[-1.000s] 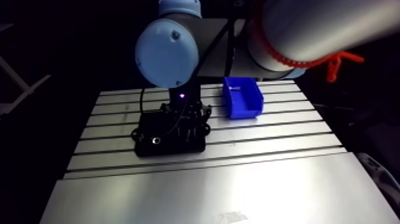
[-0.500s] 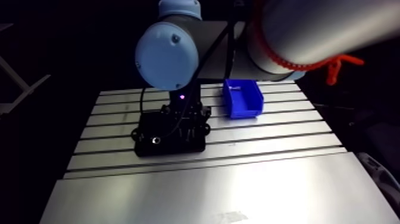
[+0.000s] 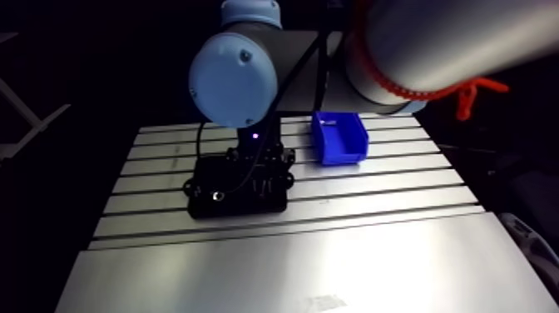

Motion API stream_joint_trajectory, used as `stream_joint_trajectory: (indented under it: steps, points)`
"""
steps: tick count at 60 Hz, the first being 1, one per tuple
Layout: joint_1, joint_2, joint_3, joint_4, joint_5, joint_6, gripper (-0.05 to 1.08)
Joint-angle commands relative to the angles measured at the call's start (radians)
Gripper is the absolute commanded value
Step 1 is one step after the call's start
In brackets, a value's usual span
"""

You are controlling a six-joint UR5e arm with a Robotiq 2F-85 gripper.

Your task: Pick up the M10 bolt from the tray and put it into the blue bin.

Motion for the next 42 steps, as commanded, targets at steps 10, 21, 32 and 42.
stream_joint_trajectory:
  steps: [10,21,32,42]
  points:
    - [0.0,0.0,0.0,-0.001,-0.007,0.0,0.71]
    - [0.0,0.0,0.002,-0.002,-0.007,0.0,0.76]
    - [0.0,0.0,0.003,-0.002,-0.007,0.0,0.78]
    - [0.0,0.0,0.005,-0.008,-0.007,0.001,0.79]
